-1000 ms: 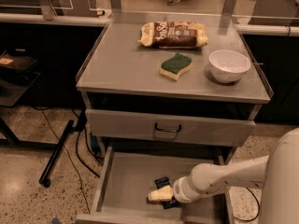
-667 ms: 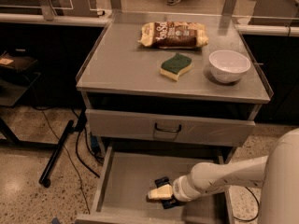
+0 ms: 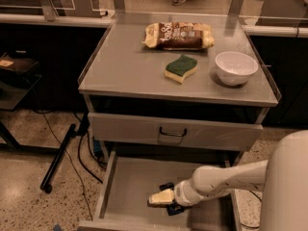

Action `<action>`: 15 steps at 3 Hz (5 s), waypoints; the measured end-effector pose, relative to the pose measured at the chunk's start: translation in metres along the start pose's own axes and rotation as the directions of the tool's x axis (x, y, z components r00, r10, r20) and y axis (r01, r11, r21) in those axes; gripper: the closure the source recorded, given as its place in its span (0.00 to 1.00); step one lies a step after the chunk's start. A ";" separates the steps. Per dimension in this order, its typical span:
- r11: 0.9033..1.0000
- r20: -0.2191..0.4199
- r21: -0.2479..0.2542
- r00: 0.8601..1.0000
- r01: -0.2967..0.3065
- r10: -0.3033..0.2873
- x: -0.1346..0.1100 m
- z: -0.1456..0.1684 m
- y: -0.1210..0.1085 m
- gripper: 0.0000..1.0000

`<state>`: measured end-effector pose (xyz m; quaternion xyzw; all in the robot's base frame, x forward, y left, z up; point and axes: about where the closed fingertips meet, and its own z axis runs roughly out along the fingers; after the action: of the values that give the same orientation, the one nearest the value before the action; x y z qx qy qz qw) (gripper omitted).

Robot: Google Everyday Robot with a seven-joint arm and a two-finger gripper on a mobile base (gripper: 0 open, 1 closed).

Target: Pick rxbar blueberry from middle drawer and place on counter

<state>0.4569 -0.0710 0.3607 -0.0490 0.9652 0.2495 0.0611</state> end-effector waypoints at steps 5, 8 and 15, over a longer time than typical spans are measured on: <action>1.000 -0.018 -0.007 1.000 -0.002 0.002 0.002 0.001 0.004 0.63; 1.000 -0.018 -0.007 1.000 -0.002 0.002 0.002 0.001 0.004 0.83; 0.961 0.063 -0.168 0.976 0.218 -0.210 -0.074 -0.037 0.045 0.00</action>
Offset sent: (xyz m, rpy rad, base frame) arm -0.0166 0.0181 -0.0288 0.0167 0.0929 0.0441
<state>0.5213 -0.0449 0.4251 -0.1527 0.9272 0.3256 0.1047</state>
